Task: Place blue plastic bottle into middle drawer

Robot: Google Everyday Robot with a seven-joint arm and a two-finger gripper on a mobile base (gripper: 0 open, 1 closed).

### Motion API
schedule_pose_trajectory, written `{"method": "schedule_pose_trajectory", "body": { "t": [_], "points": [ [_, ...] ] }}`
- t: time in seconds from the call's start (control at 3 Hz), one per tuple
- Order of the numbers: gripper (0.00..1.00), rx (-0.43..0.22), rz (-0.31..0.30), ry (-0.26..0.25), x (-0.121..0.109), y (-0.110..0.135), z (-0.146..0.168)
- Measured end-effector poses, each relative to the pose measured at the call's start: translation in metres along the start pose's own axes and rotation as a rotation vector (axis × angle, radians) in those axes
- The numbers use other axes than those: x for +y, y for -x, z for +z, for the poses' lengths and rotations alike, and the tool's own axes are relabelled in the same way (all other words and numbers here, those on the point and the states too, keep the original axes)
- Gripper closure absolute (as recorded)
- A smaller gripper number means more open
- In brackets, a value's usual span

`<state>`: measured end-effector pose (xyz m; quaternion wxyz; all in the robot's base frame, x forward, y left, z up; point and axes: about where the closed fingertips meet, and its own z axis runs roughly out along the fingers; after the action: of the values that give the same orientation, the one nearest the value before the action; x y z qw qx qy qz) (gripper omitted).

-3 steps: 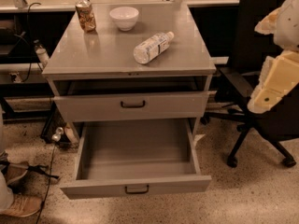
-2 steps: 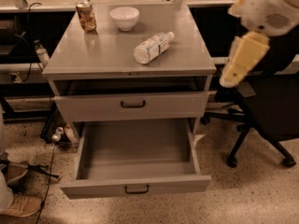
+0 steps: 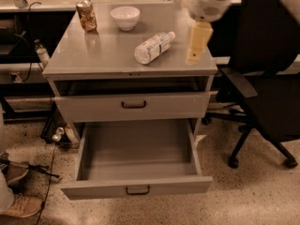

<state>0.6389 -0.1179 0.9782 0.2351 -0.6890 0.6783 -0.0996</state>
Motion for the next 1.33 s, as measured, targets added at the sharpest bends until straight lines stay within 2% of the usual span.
{"method": "schedule_pose_trajectory", "body": {
  "t": [0.33,0.67,1.33],
  "points": [
    [0.00,0.047,-0.105,0.028,-0.041,0.028,0.065],
    [0.00,0.047,-0.105,0.028,-0.041,0.028,0.065],
    [0.00,-0.017,-0.181,0.035,-0.049,0.025,0.123]
  ]
}}
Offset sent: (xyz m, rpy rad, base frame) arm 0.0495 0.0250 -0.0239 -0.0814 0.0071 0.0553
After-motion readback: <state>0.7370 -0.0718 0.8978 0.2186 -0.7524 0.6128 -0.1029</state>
